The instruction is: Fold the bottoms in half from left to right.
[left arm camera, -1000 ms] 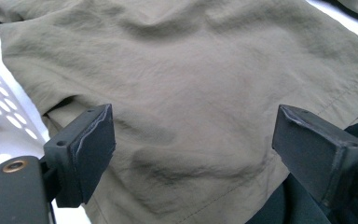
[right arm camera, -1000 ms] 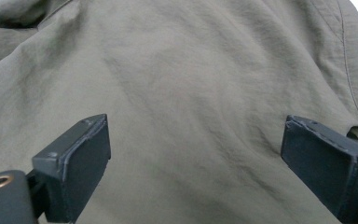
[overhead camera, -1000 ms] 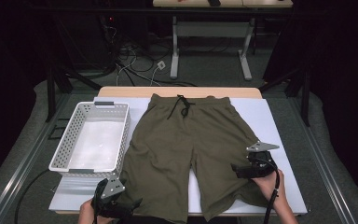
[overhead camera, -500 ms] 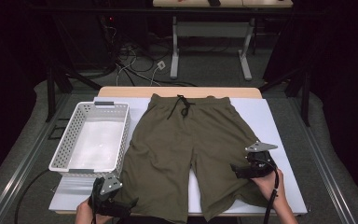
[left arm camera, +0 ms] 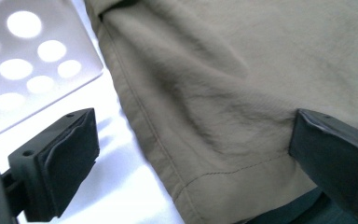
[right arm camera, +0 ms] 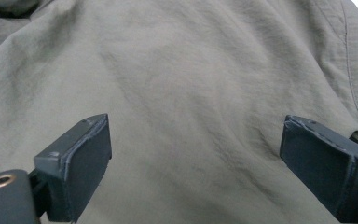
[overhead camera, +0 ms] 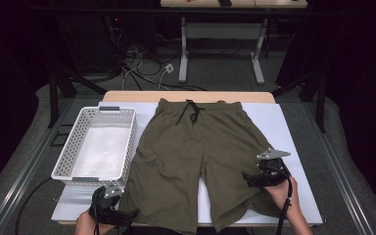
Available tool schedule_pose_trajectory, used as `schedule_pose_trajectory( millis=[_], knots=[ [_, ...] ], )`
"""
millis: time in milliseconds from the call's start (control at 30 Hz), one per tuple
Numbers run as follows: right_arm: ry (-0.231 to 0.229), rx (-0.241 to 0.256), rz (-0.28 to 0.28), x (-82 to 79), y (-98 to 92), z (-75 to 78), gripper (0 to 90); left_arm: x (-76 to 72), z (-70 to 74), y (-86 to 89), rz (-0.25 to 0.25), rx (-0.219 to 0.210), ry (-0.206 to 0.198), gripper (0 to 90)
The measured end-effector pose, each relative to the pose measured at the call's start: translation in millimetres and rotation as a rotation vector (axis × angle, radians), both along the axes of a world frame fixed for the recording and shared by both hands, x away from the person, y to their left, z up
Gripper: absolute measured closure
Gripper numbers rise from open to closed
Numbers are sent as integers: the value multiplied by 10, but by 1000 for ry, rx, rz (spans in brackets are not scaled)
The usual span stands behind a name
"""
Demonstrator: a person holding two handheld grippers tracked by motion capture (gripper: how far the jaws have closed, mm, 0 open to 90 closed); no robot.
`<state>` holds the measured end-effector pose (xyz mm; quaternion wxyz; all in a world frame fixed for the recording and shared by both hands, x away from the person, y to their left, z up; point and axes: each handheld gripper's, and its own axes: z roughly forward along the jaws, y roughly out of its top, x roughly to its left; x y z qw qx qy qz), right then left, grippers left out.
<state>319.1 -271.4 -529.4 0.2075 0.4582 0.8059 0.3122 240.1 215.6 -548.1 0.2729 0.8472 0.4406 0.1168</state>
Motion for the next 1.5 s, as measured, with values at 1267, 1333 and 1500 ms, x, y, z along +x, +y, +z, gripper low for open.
schedule_pose_trajectory(
  millis=[1267, 1333, 1500],
  knots=[
    [11, 2, 44, 31, 225, 4, 93, -231, 246, -581, -243, -68, -280, 867],
    [9, -1, 49, 33, 249, 7, 94, -245, 256, -655, -266, -75, -292, 867],
    [11, 11, 57, 39, 324, 17, 101, -250, 254, -837, -318, -87, -301, 868]
  ],
)
